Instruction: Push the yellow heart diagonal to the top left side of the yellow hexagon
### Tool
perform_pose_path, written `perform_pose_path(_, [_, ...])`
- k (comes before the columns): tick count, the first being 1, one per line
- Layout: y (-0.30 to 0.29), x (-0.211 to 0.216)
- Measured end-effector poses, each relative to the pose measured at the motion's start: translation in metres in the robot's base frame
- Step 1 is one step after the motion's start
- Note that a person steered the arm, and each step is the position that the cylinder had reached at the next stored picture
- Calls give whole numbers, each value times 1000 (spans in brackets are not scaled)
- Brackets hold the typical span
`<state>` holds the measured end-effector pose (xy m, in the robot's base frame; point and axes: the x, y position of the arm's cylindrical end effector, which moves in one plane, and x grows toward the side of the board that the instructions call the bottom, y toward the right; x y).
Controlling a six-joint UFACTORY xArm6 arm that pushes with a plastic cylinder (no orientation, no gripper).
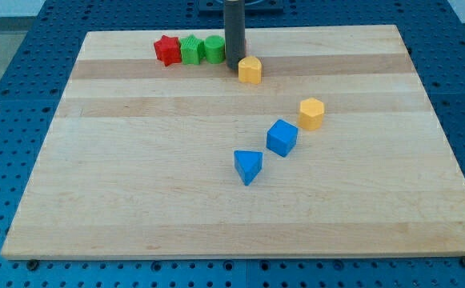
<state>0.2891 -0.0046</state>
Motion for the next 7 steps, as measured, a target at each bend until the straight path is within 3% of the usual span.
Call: perform_pose_path(7, [58, 16])
